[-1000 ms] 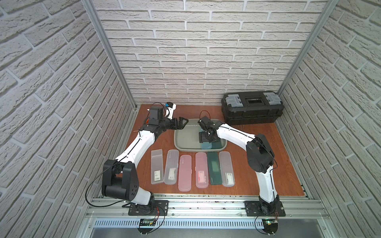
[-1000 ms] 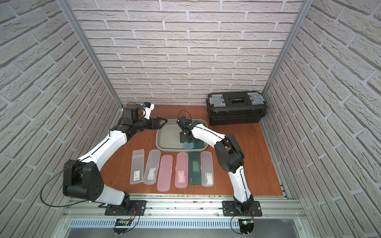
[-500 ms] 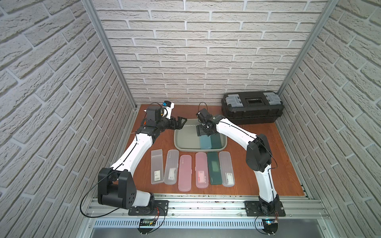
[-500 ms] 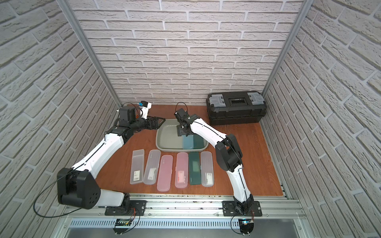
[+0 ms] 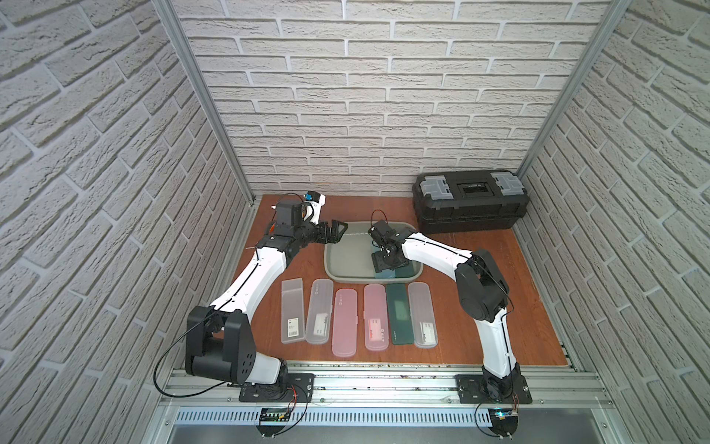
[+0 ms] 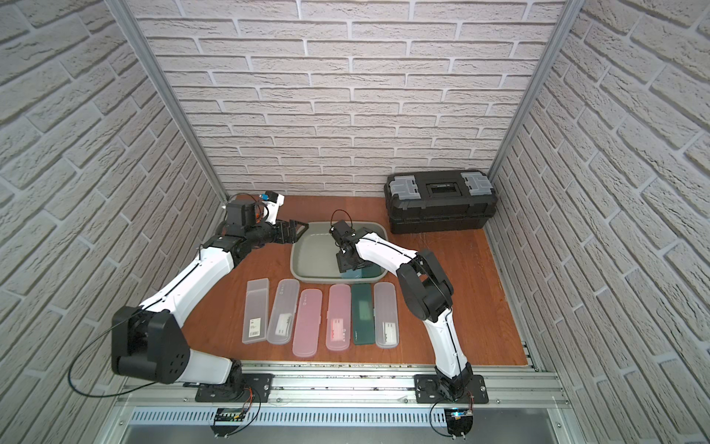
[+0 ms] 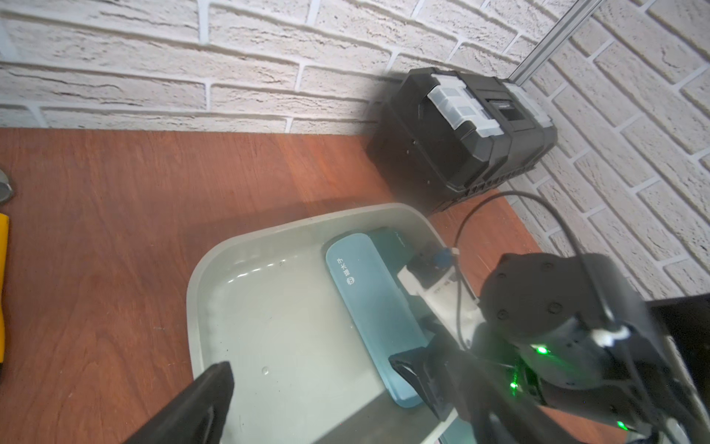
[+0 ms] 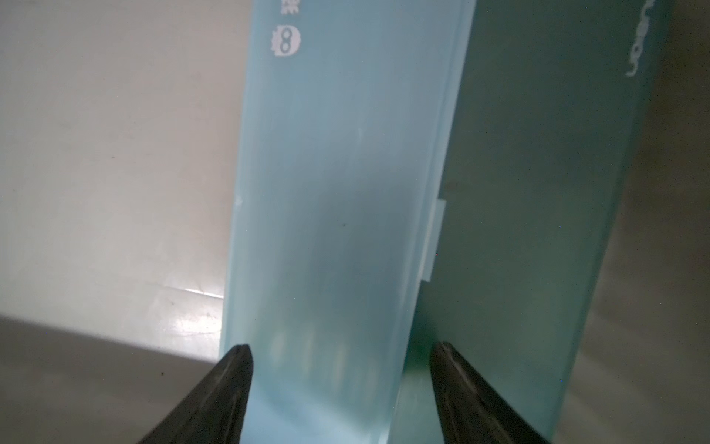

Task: Put the pencil case into the storage box
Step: Adjust the pencil case in the storage box.

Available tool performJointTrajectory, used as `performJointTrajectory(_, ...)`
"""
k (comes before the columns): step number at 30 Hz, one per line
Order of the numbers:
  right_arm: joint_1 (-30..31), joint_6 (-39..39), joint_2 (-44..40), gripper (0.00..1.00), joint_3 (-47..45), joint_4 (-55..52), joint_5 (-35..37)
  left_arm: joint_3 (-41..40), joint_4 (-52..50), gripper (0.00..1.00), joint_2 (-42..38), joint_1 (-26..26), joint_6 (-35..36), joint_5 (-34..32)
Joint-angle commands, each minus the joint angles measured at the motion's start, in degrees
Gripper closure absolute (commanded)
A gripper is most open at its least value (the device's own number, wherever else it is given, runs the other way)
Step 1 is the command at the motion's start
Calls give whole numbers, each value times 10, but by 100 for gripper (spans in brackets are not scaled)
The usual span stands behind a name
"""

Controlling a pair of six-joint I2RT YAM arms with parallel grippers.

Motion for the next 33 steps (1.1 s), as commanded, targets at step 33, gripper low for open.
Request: performJointTrajectory(33,16,-26,22,19,100,-23,74,13,2,2,9,-10,14,-10)
